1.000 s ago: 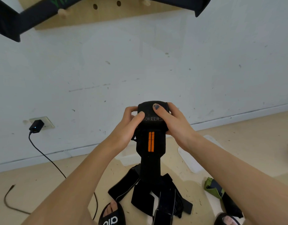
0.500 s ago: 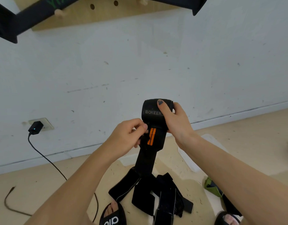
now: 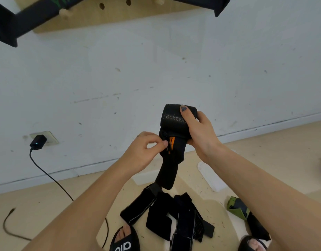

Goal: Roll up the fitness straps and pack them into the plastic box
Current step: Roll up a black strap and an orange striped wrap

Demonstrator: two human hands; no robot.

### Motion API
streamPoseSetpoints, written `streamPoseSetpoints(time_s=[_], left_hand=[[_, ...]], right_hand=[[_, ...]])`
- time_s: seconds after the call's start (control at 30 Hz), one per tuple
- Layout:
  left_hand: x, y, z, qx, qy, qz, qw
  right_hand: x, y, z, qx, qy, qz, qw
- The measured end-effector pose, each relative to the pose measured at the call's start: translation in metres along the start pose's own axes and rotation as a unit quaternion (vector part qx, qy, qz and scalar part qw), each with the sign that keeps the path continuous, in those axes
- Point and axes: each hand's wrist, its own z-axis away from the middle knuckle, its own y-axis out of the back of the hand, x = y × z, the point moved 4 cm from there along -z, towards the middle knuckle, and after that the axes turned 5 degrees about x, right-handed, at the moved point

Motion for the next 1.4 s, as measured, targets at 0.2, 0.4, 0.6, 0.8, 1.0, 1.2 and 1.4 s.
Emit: streamPoseSetpoints(time_s=[0.2,0.4,0.6,0.8,1.0,1.2,1.4], left_hand=[[0.004,0.003,0.000,0.031,0.004,0.042,0.999],[0.002,0.005,0.001,-0.014,0.083,0.163,0.983],[0.008,0.002,-0.003,-0.025,0.100,0.235,0.967],[0.005,0.002,-0.008,0.009,0.138,0.249,0.958],[0.006,0.003,-0.006,-0.032,0.128,0.220,0.966],[0.009,0.007,-0.002,-0.048,0.115,0.271,0.955],[0.014,0.010,0.005,-0.065,0.128,0.310,0.940]], right_hand=[[0.000,-0.003,0.003,-0.015,0.001,0.012,1.000],[-0.003,-0.004,0.005,-0.040,0.019,0.021,0.999],[-0.003,-0.007,0.012,-0.074,0.047,0.049,0.995],[-0.003,-0.015,0.019,-0.099,0.070,0.066,0.990],[0.000,-0.021,0.025,-0.127,0.106,0.094,0.982],[-0.002,-0.023,0.028,-0.146,0.119,0.090,0.978],[0.002,-0.025,0.029,-0.161,0.147,0.103,0.970]])
